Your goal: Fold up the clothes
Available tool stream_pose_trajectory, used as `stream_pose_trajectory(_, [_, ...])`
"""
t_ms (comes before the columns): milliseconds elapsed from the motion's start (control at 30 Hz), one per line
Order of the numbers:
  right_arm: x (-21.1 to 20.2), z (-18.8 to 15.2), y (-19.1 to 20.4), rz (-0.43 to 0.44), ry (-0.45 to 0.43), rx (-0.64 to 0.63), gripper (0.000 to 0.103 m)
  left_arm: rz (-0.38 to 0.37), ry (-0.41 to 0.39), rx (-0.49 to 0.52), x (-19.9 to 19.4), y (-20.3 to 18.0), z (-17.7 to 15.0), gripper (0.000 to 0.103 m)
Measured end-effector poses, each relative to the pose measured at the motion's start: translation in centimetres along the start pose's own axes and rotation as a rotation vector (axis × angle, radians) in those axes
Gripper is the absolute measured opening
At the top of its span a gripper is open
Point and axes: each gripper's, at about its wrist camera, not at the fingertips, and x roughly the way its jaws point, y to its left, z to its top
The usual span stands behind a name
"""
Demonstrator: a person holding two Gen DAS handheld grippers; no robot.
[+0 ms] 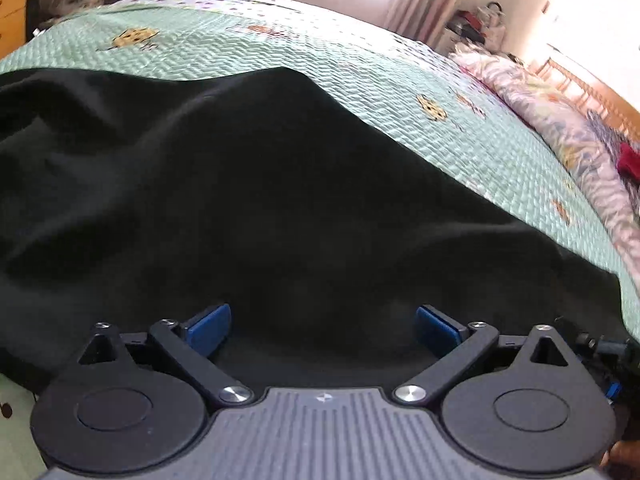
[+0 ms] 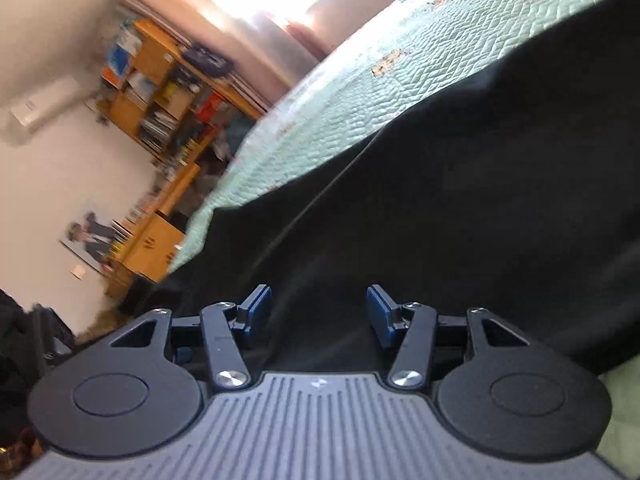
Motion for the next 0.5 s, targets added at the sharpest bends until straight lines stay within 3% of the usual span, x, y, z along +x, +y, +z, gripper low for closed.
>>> stream_pose_trajectory(200, [-2.3, 0.0, -0.4, -0.002, -0.031, 0.021, 0.055, -0.005, 0.0, -0.009, 0.4, 0.0, -0.5, 0.102])
stream_pose_trajectory(367, [-3.1, 1.5, 1.1, -0.022, -0.118, -0.039, 0.06, -0.022, 0.008, -0.055, -0.1, 0.7, -0.1, 0.101])
stream_pose_trajectory(500, [-2.9, 2.1, 0.4, -0.06, -0.142, -0.057, 0.062, -0.079, -0.004, -0.032, -1.0, -1.1, 0.6, 0.1])
